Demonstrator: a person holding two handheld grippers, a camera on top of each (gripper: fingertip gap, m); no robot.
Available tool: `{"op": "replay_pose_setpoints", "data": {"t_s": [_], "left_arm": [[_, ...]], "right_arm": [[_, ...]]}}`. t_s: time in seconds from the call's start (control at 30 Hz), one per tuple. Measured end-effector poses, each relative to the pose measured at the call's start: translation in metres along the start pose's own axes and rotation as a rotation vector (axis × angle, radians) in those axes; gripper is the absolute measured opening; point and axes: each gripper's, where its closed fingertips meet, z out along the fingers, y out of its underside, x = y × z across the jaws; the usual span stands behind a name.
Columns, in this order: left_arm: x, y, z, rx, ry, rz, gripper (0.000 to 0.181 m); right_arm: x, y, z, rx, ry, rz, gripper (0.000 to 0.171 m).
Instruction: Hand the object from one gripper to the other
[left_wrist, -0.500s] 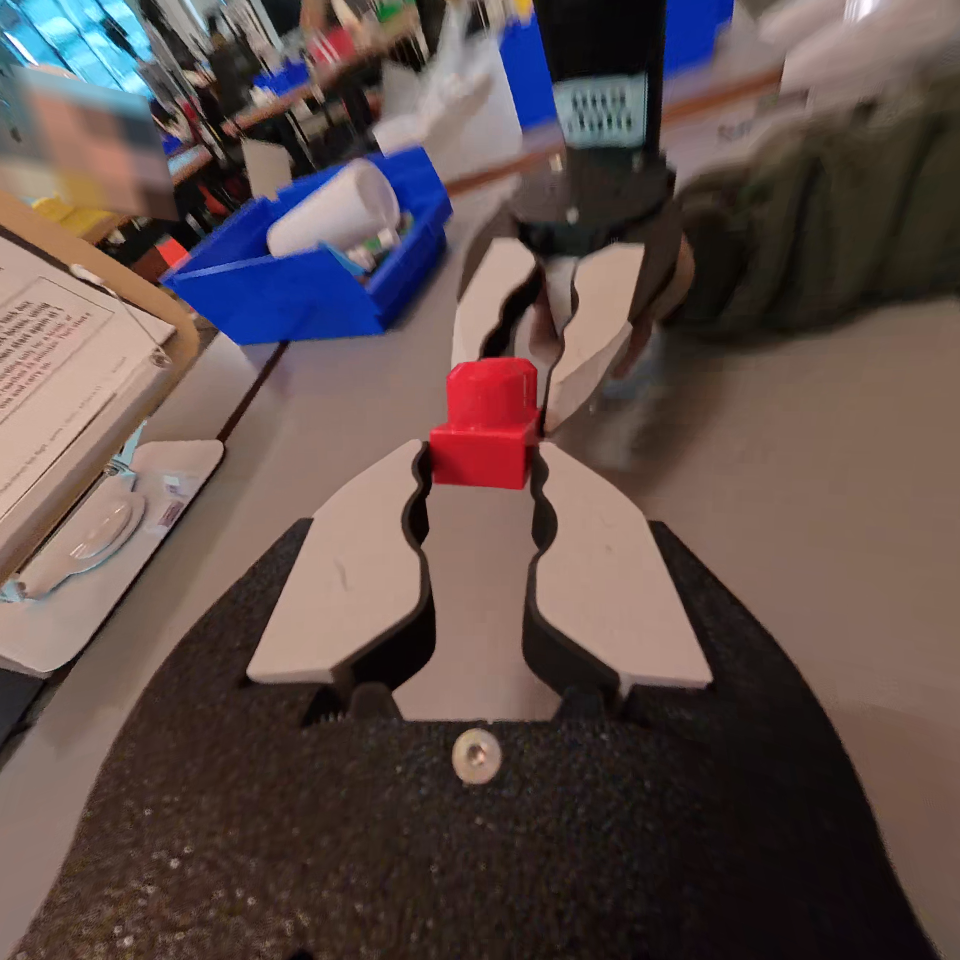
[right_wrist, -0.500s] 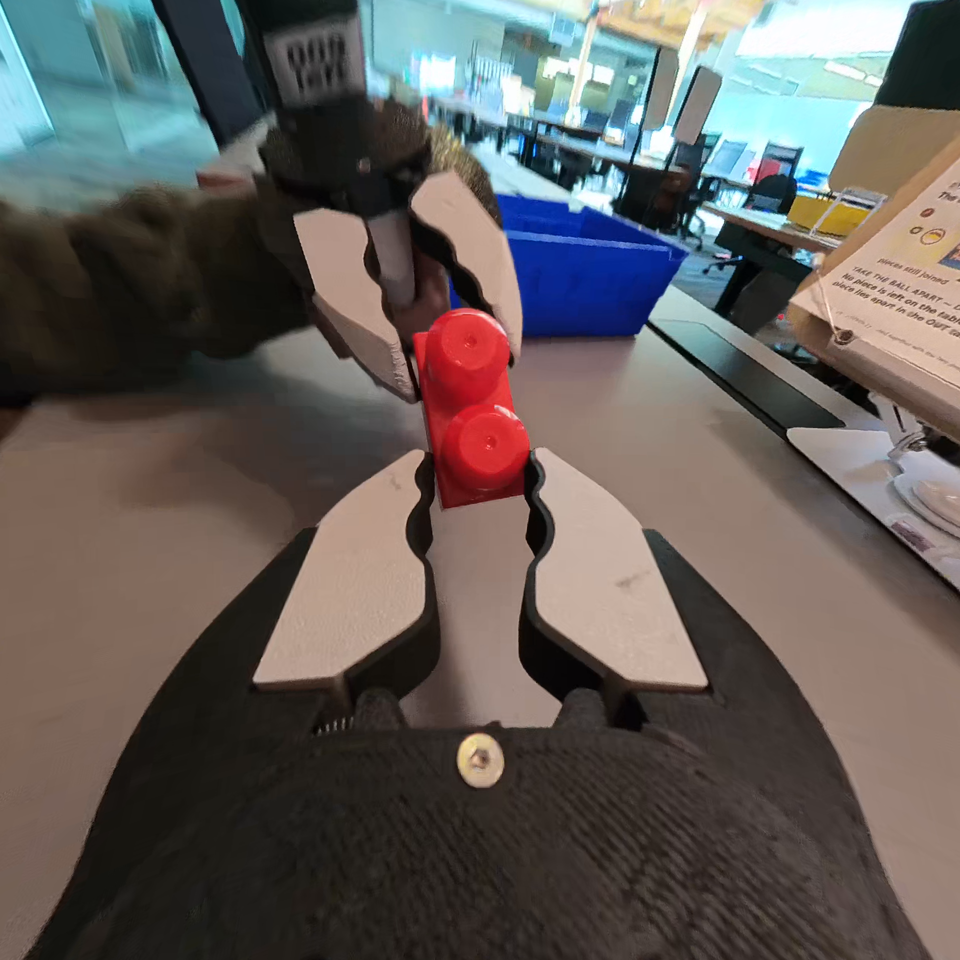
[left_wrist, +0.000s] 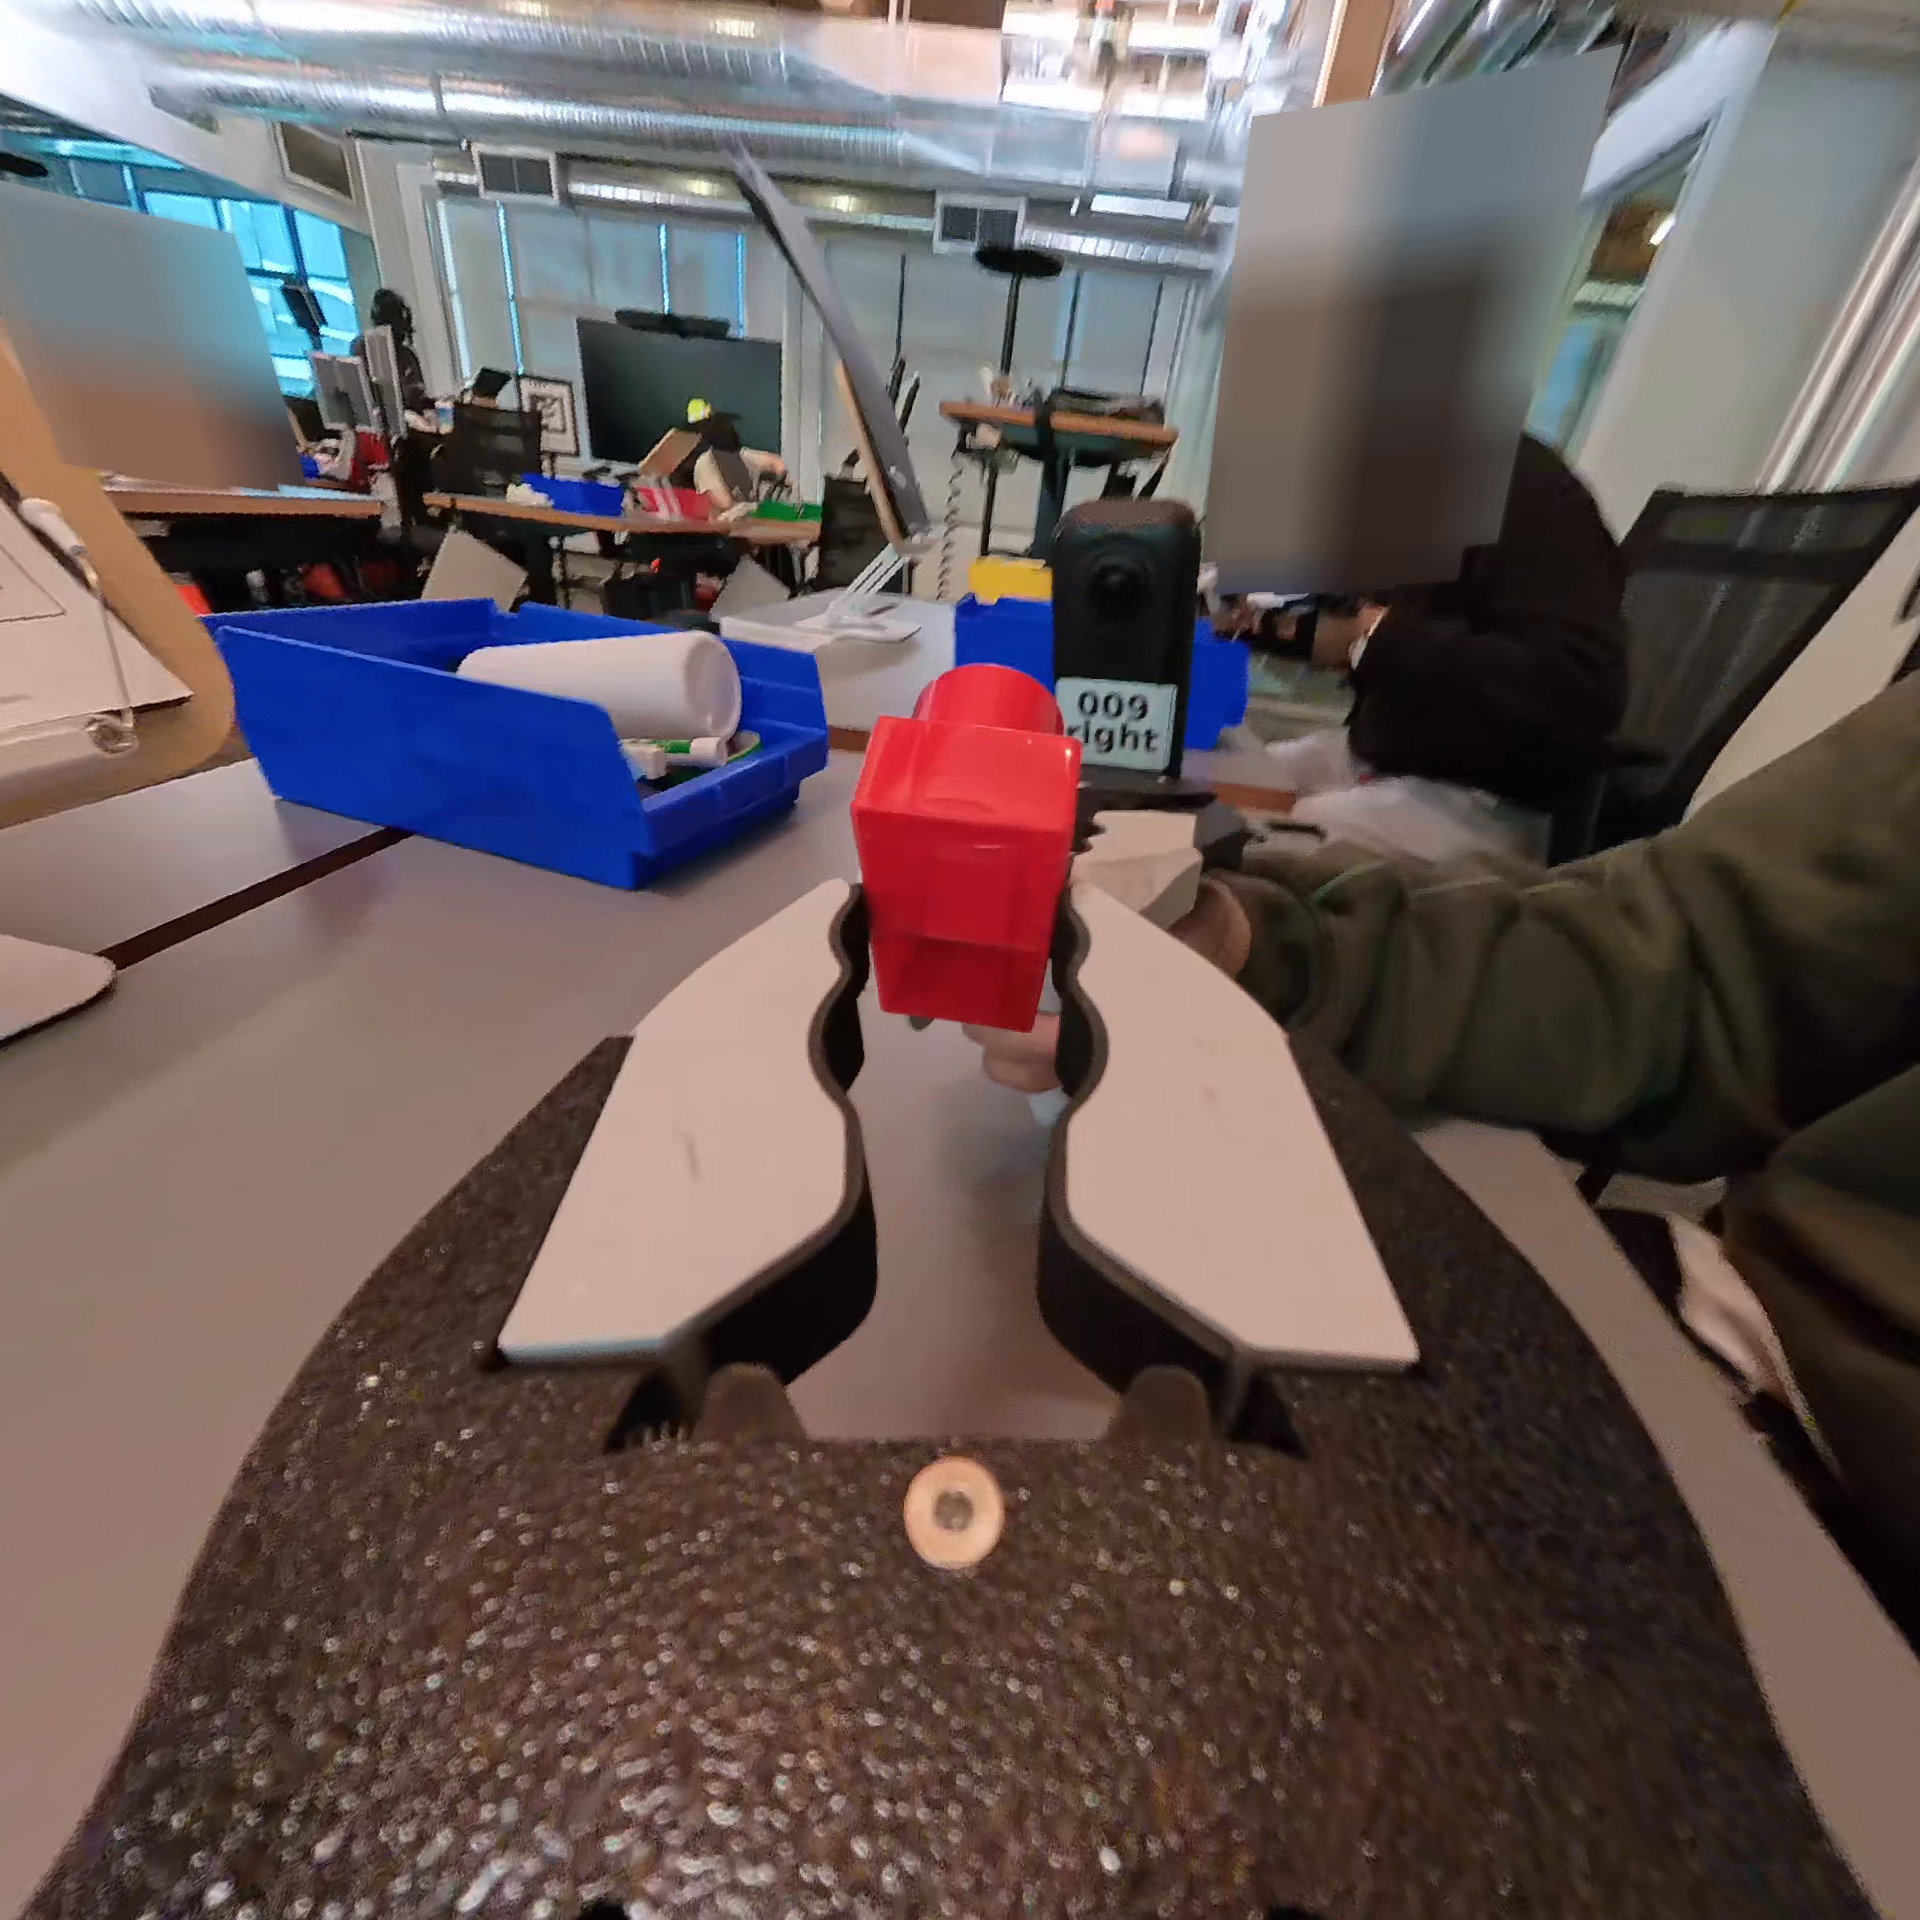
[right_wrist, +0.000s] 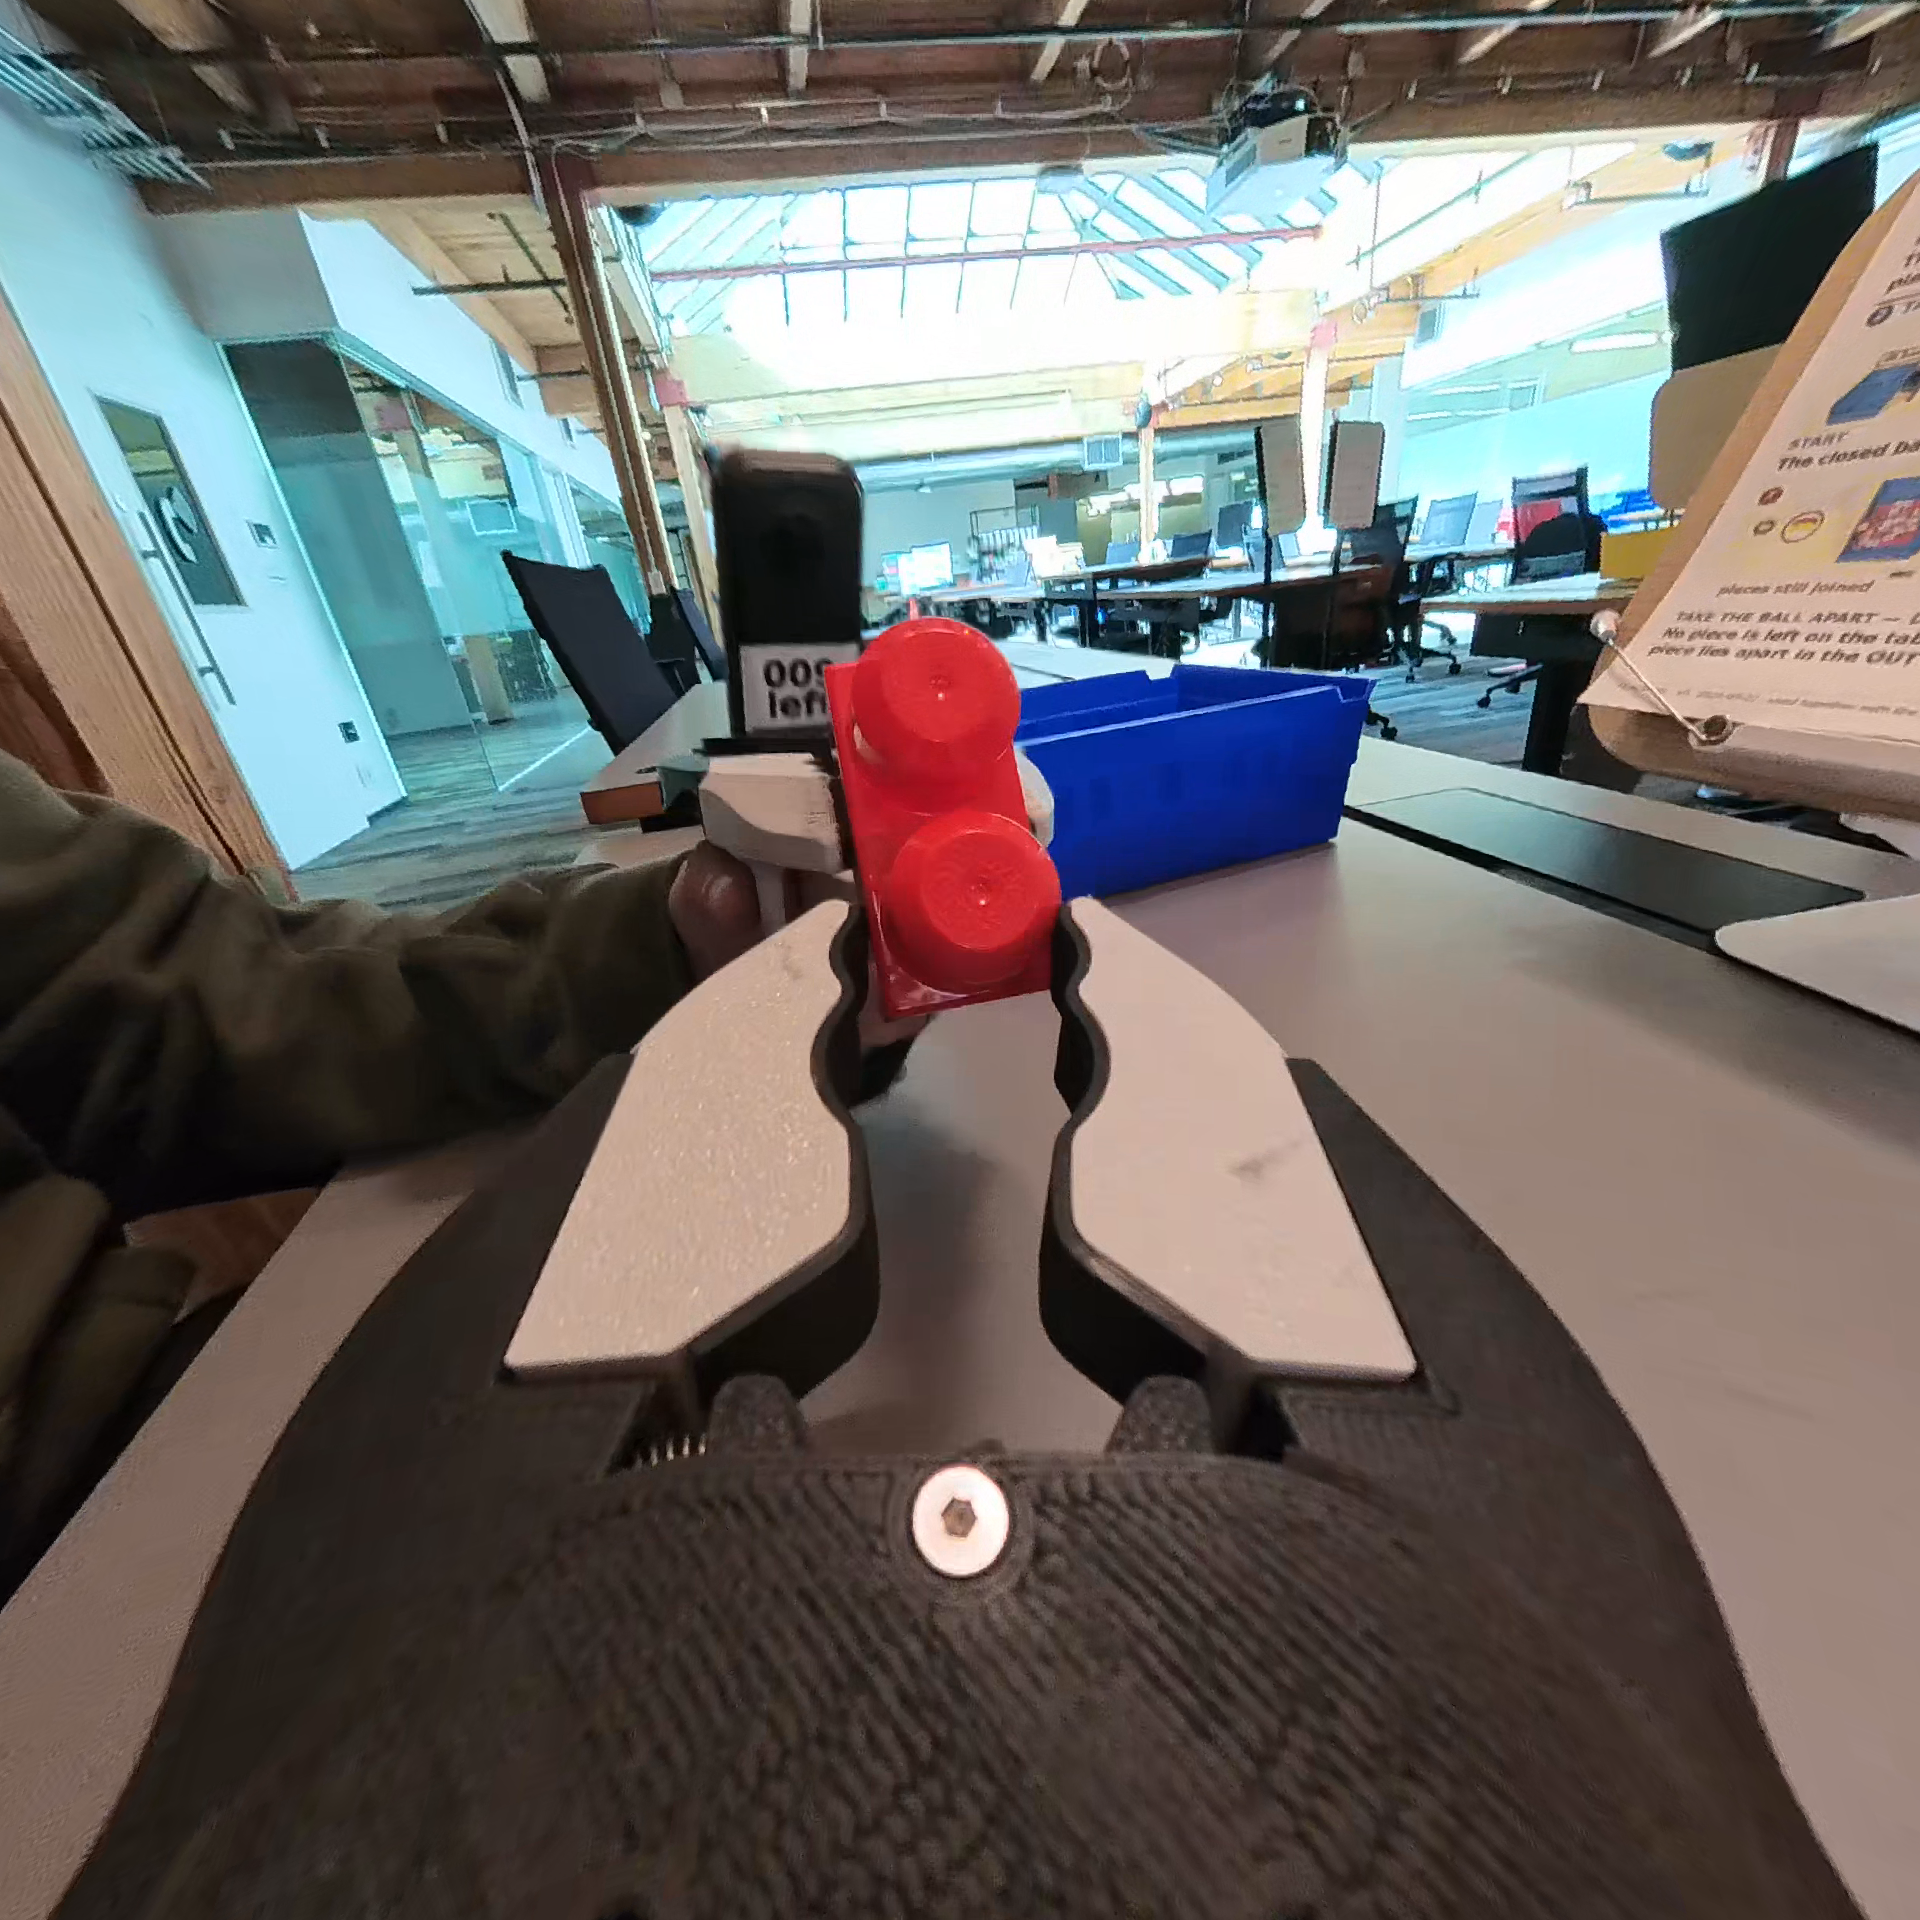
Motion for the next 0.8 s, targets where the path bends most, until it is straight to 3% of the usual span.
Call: {"op": "replay_pose_setpoints", "data": {"t_s": [0.07, 0.17, 0.33, 0.43, 0.57, 0.8], "left_arm": [[-0.005, 0.004, -0.001, -0.046, -0.052, 0.068, 0.033], [-0.014, 0.024, -0.005, -0.236, -0.116, 0.19, 0.033], [-0.006, 0.051, -0.005, -0.482, -0.094, 0.334, 0.033], [0.003, 0.059, -0.002, -0.529, -0.049, 0.385, 0.033], [0.005, 0.046, 0.003, -0.429, -0.048, 0.379, 0.033], [0.01, 0.024, 0.012, -0.169, -0.016, 0.182, 0.057]], "right_arm": [[0.004, 0.003, -0.001, -0.017, 0.02, -0.001, 0.038], [0.007, -0.007, -0.004, 0.024, 0.066, -0.081, 0.06], [-0.006, 0.013, 0.001, -0.123, 0.032, -0.305, 0.058], [-0.014, 0.025, 0.006, -0.17, -0.003, -0.363, 0.036], [-0.015, 0.015, 0.005, -0.145, -0.008, -0.357, 0.035], [-0.007, -0.049, -0.019, 0.298, -0.061, 0.013, 0.036]]}}
